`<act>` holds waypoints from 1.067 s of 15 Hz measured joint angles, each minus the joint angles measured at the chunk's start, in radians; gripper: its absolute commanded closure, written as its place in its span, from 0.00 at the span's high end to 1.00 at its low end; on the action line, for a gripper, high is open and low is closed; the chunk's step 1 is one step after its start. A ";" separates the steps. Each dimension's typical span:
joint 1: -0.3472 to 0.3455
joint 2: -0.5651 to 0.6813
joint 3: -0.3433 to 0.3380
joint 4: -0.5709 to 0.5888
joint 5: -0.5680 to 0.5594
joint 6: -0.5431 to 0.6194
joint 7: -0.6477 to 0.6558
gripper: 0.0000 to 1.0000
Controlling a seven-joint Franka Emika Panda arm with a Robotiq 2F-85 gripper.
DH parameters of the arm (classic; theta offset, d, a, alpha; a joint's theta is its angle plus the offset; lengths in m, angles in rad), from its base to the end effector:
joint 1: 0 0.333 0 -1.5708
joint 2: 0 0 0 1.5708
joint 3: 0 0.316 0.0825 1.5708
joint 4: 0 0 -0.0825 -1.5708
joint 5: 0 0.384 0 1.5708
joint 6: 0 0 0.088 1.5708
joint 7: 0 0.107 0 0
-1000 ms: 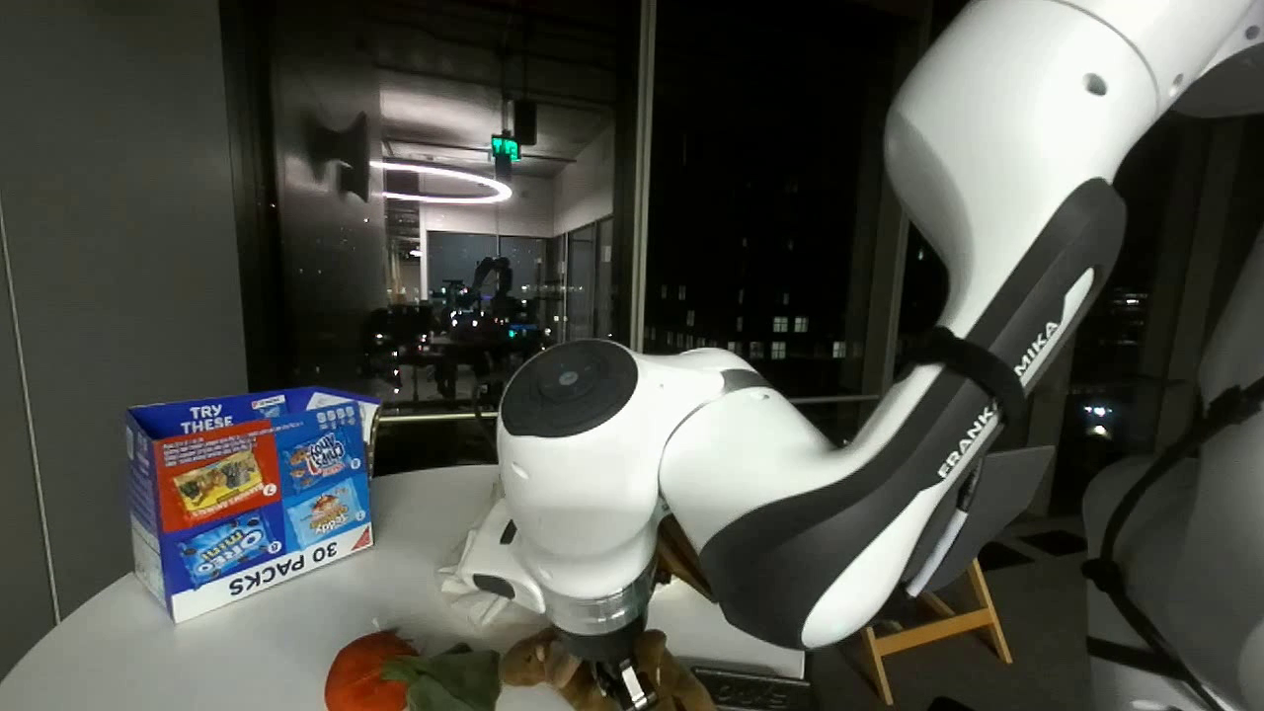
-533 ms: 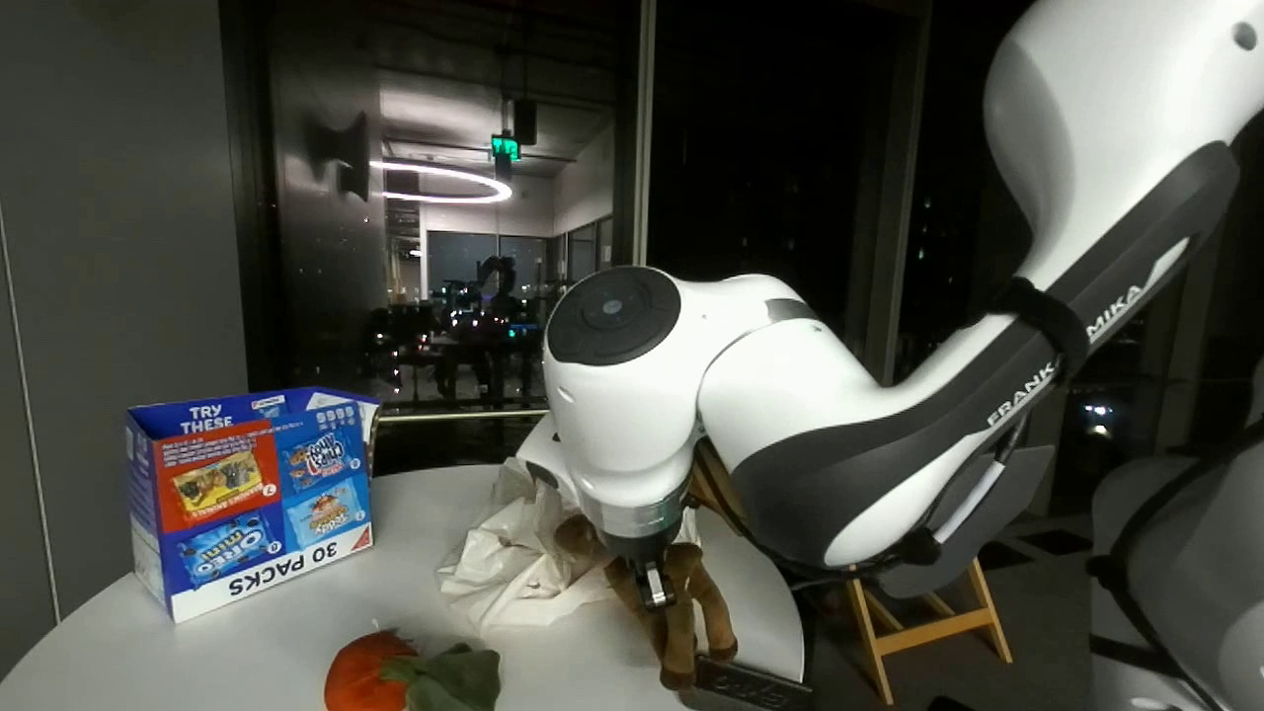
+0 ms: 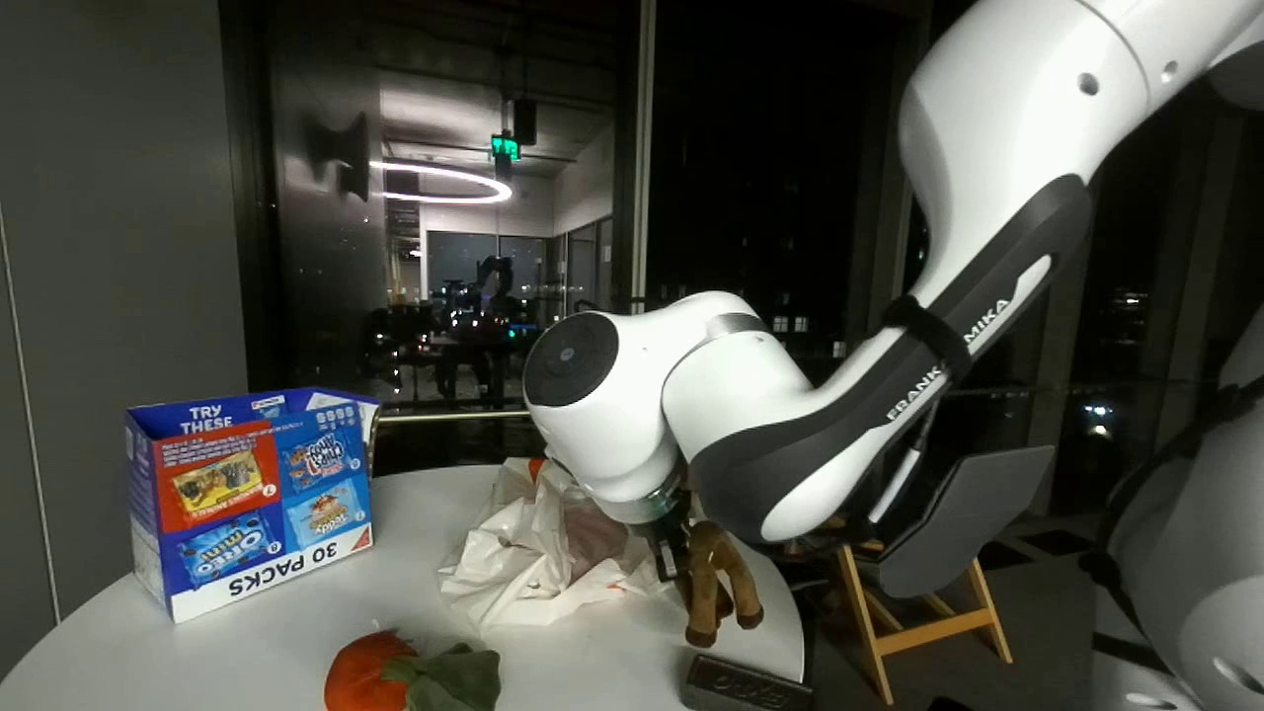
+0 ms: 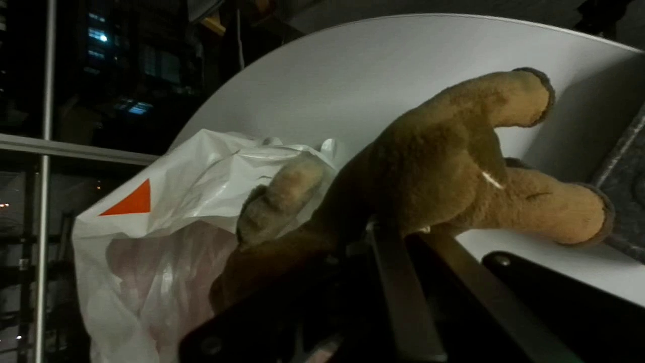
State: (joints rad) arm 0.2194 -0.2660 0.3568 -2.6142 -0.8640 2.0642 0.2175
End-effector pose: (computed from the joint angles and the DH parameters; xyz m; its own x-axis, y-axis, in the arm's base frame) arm 0.3556 0.1777 0.3321 0.6906 0.6556 -0.3054 0.6439 -0.3649 0.6725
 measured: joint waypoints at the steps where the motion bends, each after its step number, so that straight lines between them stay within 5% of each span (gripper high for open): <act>1: -0.006 0.025 -0.002 0.027 -0.031 -0.013 0.012 0.06; 5: -0.014 0.141 -0.037 0.151 -0.107 -0.058 0.013 0.06; 16: -0.018 0.470 -0.138 0.481 -0.102 -0.148 -0.051 0.08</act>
State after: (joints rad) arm 0.2010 0.2040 0.2185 -2.1329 -0.9659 1.9161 0.1663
